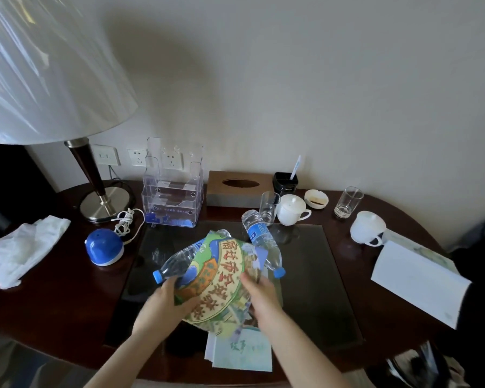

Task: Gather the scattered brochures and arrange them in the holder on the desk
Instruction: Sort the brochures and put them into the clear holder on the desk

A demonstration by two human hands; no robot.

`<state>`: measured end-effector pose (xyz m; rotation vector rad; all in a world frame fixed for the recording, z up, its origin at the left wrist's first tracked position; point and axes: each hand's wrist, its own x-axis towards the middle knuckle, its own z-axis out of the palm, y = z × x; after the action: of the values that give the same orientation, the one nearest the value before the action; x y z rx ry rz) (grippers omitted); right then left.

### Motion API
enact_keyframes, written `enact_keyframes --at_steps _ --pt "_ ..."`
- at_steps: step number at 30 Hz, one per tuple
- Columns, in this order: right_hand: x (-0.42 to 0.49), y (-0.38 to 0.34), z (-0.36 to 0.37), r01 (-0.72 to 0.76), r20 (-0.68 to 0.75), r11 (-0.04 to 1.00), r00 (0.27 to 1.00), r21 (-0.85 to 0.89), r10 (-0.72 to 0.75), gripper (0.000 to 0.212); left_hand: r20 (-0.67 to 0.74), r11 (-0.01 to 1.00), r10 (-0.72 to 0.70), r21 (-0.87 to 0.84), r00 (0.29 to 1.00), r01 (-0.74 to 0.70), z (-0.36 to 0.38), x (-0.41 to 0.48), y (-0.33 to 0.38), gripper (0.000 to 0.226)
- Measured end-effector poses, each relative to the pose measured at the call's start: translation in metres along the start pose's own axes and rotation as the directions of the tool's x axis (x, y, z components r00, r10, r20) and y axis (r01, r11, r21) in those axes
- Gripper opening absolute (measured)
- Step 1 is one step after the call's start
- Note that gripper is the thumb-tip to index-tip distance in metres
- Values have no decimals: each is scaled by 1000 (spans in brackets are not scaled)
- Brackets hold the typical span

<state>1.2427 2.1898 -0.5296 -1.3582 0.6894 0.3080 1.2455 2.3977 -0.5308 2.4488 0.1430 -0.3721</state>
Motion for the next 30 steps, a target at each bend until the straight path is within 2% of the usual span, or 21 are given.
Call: enact_keyframes --at_steps 2,5,8,10,14,17,19,21,27,30 --pt "8 -12 -18 59 -46 998 997 -20 -60 32 73 978 -11 -208 997 26 12 1 22 42" --pt "21 -18 -32 81 -154 977 982 -197 -113 54 82 891 -137 -425 987 159 40 0 44 25" --pt "28 -8 -38 140 -203 905 950 -401 -237 38 86 831 -224 -504 971 236 69 -5 48 28" --pt "31 5 -39 168 -185 846 937 -507 -297 36 71 853 -247 -458 966 252 82 -10 45 32" --pt "31 44 -35 151 -137 745 941 -650 -310 48 -26 964 -223 -151 974 217 92 -24 29 35" --pt "28 71 -34 116 -168 665 923 -738 -347 42 -71 979 -181 77 981 186 93 -28 17 41" --pt "25 80 -34 91 -216 648 900 -756 -378 41 -68 971 -131 192 989 142 95 -28 13 42" --pt "23 83 -33 75 -238 648 893 -758 -381 42 -55 971 -114 203 992 123 97 -27 13 41" --pt "19 78 -33 47 -278 686 892 -726 -356 38 -25 984 -164 73 986 165 93 -20 21 33" --pt "21 76 -40 73 -254 778 923 -624 -291 34 14 978 -205 33 979 204 90 -17 22 35"
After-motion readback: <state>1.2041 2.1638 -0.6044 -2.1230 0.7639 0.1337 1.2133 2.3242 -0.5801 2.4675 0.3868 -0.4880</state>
